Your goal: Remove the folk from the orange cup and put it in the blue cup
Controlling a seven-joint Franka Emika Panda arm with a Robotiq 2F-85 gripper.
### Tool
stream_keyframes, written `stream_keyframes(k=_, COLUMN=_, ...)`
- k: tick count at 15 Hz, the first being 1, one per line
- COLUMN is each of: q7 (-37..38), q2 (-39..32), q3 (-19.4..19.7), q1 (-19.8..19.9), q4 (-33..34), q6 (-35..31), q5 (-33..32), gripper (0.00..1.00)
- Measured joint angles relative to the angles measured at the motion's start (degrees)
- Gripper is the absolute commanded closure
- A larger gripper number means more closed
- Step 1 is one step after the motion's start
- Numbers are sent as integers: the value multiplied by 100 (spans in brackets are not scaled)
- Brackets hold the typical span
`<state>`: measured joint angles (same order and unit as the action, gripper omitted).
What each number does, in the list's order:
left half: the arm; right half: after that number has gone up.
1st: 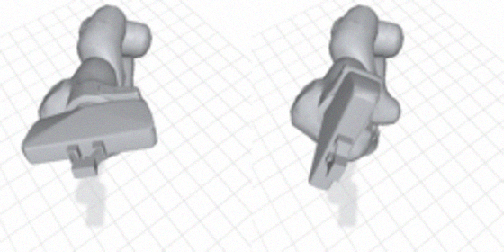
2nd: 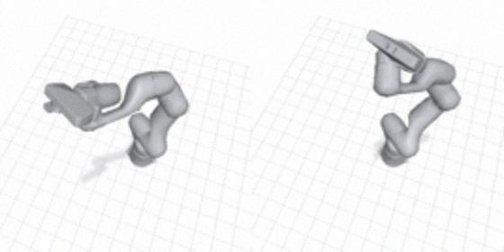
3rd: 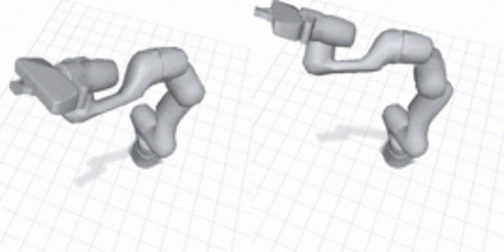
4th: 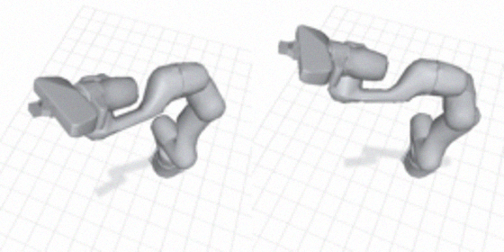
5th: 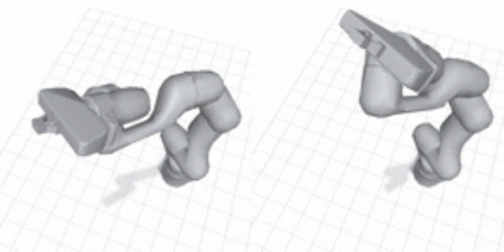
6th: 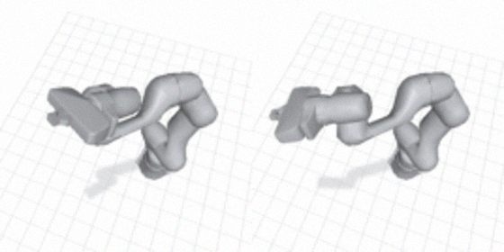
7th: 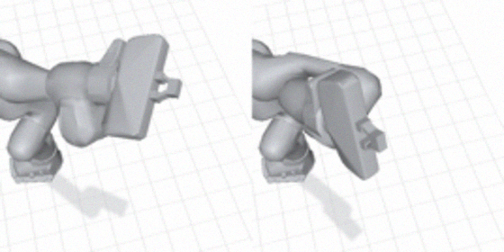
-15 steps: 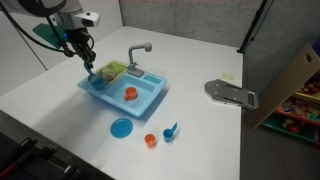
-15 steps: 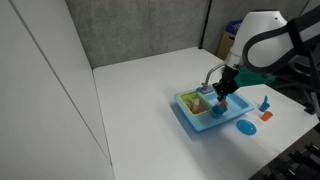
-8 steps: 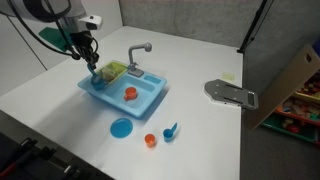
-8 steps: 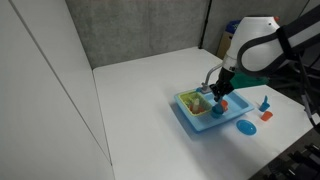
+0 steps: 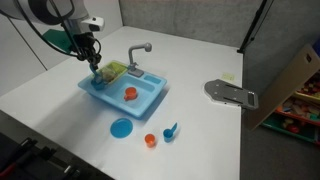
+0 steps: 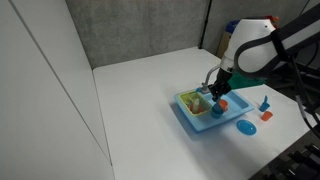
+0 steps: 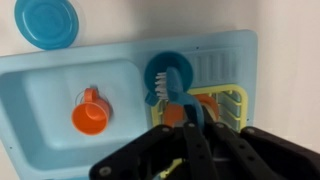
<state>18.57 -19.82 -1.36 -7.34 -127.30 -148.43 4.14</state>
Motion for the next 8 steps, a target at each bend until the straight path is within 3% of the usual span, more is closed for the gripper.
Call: stream_keyframes(k=8, q7=-87, q2=-137, q3=0, q1=63, q4=27, q6=0, q5=5, gripper=96)
